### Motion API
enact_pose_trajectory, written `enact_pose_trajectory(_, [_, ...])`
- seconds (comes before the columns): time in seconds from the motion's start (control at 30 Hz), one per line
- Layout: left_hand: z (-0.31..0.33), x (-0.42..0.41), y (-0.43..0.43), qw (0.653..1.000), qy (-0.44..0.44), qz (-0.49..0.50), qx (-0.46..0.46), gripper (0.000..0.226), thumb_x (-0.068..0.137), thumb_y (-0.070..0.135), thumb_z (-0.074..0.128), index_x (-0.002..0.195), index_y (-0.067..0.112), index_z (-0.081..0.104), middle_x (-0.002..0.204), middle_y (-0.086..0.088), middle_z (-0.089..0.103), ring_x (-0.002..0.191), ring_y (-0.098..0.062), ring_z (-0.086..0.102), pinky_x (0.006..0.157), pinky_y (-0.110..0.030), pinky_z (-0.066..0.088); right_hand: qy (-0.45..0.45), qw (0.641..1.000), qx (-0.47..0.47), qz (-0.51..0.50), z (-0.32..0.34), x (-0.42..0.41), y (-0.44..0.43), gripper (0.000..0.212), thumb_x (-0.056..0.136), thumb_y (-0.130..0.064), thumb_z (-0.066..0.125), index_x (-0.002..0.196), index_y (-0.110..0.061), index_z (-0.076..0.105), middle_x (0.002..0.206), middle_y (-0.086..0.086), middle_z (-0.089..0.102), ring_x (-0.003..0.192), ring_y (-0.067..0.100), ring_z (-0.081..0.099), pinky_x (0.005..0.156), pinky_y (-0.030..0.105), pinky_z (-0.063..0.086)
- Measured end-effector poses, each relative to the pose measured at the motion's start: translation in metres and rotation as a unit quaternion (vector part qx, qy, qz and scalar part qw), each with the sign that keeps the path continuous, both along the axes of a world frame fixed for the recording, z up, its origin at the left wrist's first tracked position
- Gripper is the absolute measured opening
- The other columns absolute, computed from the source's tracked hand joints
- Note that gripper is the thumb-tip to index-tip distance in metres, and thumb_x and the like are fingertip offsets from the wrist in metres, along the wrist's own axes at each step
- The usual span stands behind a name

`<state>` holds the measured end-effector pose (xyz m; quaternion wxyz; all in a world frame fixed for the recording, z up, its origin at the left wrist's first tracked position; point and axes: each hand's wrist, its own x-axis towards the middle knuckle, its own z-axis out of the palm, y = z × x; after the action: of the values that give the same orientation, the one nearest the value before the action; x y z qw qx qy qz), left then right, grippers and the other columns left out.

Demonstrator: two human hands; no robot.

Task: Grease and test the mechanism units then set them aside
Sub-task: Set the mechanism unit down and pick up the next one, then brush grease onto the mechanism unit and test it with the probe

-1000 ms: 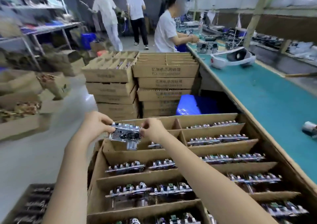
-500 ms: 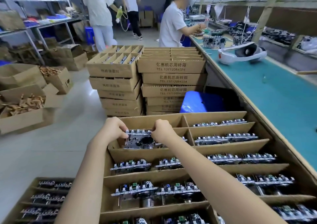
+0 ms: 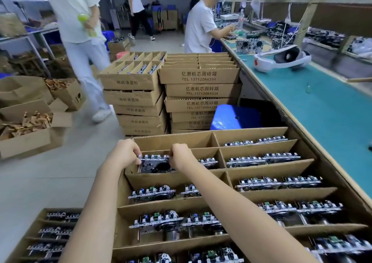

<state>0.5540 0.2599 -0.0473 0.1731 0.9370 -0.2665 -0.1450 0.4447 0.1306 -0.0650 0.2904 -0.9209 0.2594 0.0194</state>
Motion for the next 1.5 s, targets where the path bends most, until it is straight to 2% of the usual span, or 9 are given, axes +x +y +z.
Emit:
enact_pose_trajectory(0.27, [-0.024, -0.011, -0.003, 0.998, -0.024, 0.025, 0.043, 0.017, 0.078, 0.007, 0.075, 0.089, 0.019, 0.072, 0.108, -0.003, 0.065, 0.101, -0.024, 0.058, 0.081, -0.032, 0.045, 0.022, 1.000, 0.007, 0.018, -0.010, -0.006, 0.006, 0.021, 0.090, 0.000, 0.047, 0.108, 0.004, 0.055, 0.113, 0.021, 0.056, 0.102, 0.036, 0.056, 0.073, 0.032, 0.042])
enact_pose_trajectory(0.37, [-0.028, -0.012, -0.006, 0.999, -0.016, 0.037, 0.006, 0.017, 0.083, 0.001, 0.068, 0.089, 0.017, 0.070, 0.111, -0.008, 0.066, 0.104, -0.026, 0.058, 0.091, -0.037, 0.047, 0.041, 0.998, 0.018, 0.038, -0.014, -0.008, 0.006, 0.023, 0.092, -0.001, 0.045, 0.113, 0.004, 0.052, 0.117, 0.021, 0.055, 0.104, 0.035, 0.055, 0.074, 0.032, 0.041])
enact_pose_trajectory(0.63, [0.011, -0.063, -0.075, 0.974, -0.029, -0.100, -0.203, 0.014, 0.088, 0.012, 0.062, 0.094, 0.010, 0.074, 0.092, 0.000, 0.067, 0.088, -0.013, 0.053, 0.074, -0.020, 0.034, -0.162, 0.985, 0.032, -0.050, 0.029, -0.048, -0.036, 0.024, 0.090, -0.012, 0.049, 0.109, -0.003, 0.061, 0.108, 0.015, 0.065, 0.102, 0.030, 0.057, 0.088, 0.033, 0.046])
enact_pose_trajectory(0.77, [0.037, -0.127, -0.141, 0.936, -0.002, -0.179, -0.304, 0.016, 0.085, 0.000, 0.060, 0.090, 0.006, 0.075, 0.079, 0.000, 0.065, 0.083, -0.017, 0.058, 0.065, -0.018, 0.032, -0.229, 0.960, 0.020, -0.161, 0.061, -0.109, -0.087, 0.027, 0.090, -0.013, 0.051, 0.112, -0.006, 0.063, 0.112, 0.012, 0.065, 0.105, 0.026, 0.057, 0.090, 0.029, 0.043])
enact_pose_trajectory(0.97, [0.052, -0.245, -0.230, 0.884, 0.084, -0.304, -0.344, 0.016, 0.087, 0.003, 0.060, 0.096, 0.005, 0.073, 0.092, -0.013, 0.072, 0.090, -0.024, 0.064, 0.081, -0.032, 0.048, -0.233, 0.927, -0.049, -0.291, 0.088, -0.241, -0.150, 0.022, 0.088, -0.011, 0.054, 0.104, -0.005, 0.068, 0.107, 0.012, 0.067, 0.103, 0.024, 0.058, 0.087, 0.027, 0.041])
enact_pose_trajectory(1.23, [0.031, -0.405, -0.313, 0.845, 0.139, -0.441, -0.269, 0.016, 0.086, 0.005, 0.059, 0.094, 0.006, 0.072, 0.075, -0.004, 0.063, 0.073, -0.017, 0.053, 0.054, -0.012, 0.035, -0.178, 0.874, -0.051, -0.448, 0.077, -0.410, -0.183, 0.020, 0.089, -0.013, 0.052, 0.102, -0.008, 0.067, 0.102, 0.009, 0.067, 0.085, 0.017, 0.055, 0.070, 0.023, 0.038])
enact_pose_trajectory(1.3, [0.023, -0.436, -0.326, 0.837, 0.138, -0.470, -0.244, 0.018, 0.086, 0.006, 0.059, 0.100, 0.005, 0.071, 0.087, -0.008, 0.068, 0.081, -0.020, 0.057, 0.059, -0.012, 0.035, -0.176, 0.858, -0.024, -0.482, 0.071, -0.442, -0.183, 0.021, 0.090, -0.013, 0.051, 0.105, -0.009, 0.064, 0.096, 0.005, 0.065, 0.080, 0.021, 0.059, 0.066, 0.025, 0.045])
enact_pose_trajectory(1.43, [0.016, -0.475, -0.353, 0.848, 0.085, -0.477, -0.215, 0.030, 0.092, 0.013, 0.056, 0.120, 0.003, 0.061, 0.123, -0.013, 0.061, 0.116, -0.026, 0.054, 0.096, -0.028, 0.036, -0.169, 0.834, -0.005, -0.525, 0.054, -0.491, -0.185, 0.024, 0.091, -0.012, 0.050, 0.112, -0.005, 0.061, 0.090, 0.002, 0.058, 0.076, 0.016, 0.055, 0.046, 0.012, 0.038])
enact_pose_trajectory(1.5, [0.020, -0.481, -0.367, 0.861, 0.026, -0.448, -0.239, 0.033, 0.094, 0.013, 0.051, 0.125, 0.004, 0.055, 0.129, -0.014, 0.053, 0.122, -0.027, 0.047, 0.097, -0.029, 0.030, -0.170, 0.824, 0.005, -0.541, 0.046, -0.508, -0.186, 0.025, 0.091, -0.012, 0.049, 0.112, -0.005, 0.061, 0.097, 0.004, 0.060, 0.079, 0.015, 0.054, 0.051, 0.012, 0.039])
